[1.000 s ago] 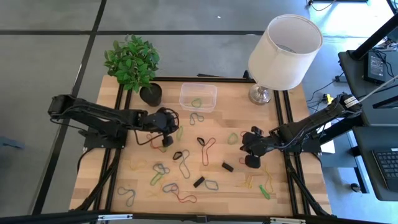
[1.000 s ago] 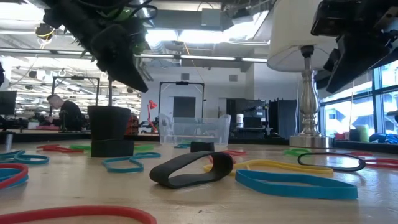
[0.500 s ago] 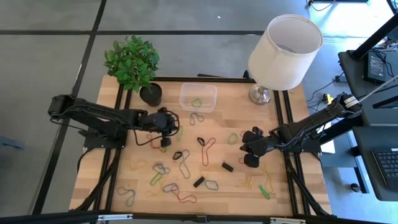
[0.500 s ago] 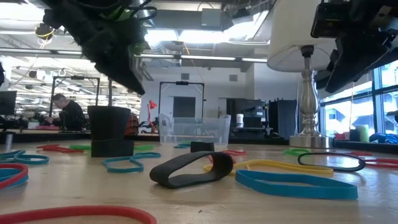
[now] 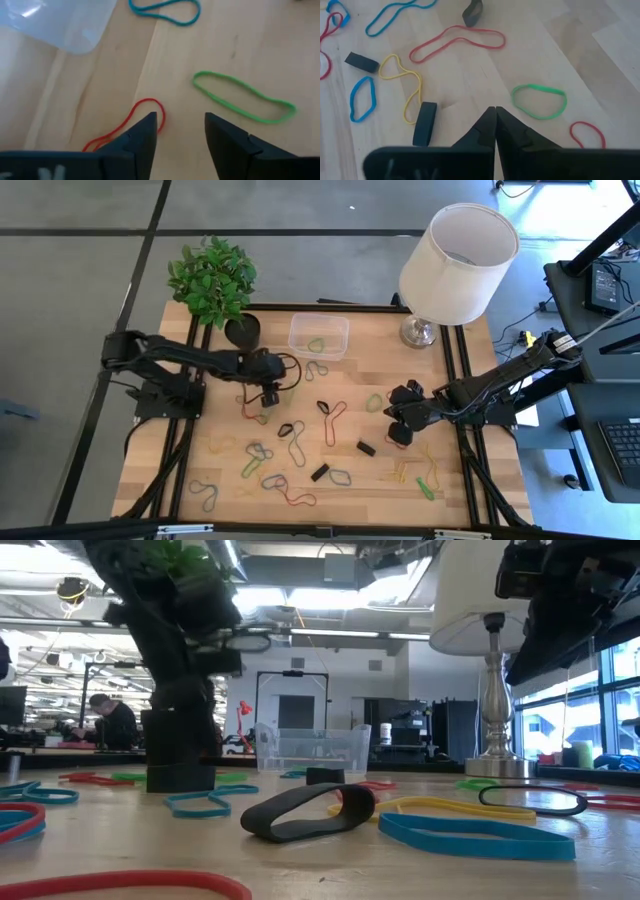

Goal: Pick and place rubber bands into bin
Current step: Put the red rubber band into the transparent bin

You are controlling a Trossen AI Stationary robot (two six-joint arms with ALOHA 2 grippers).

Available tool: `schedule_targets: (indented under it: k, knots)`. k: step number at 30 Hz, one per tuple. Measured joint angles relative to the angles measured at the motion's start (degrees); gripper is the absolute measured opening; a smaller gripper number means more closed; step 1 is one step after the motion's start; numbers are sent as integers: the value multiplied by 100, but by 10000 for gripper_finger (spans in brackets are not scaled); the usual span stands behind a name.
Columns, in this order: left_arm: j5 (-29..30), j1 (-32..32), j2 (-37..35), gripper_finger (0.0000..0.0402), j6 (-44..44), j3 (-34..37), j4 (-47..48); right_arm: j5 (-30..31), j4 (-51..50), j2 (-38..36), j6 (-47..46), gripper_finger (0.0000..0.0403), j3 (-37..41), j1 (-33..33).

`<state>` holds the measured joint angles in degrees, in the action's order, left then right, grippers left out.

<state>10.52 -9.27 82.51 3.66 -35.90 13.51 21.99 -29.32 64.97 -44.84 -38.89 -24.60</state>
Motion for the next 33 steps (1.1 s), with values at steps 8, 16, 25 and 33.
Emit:
schedule_targets:
  k: [8,16,25,33]
  knots:
    - [-130,-214,896,139,-137,-36,-582,-3,-37,0,305,14,0,0]
    - [-516,-259,1068,11,744,-47,-832,-98,-87,0,1083,13,0,-62]
    - [-178,216,481,3,1655,-594,329,-106,-724,-589,1533,5,287,-643]
    - [575,948,377,3,2060,-1947,1854,86,1676,-2159,1597,4,2116,-953]
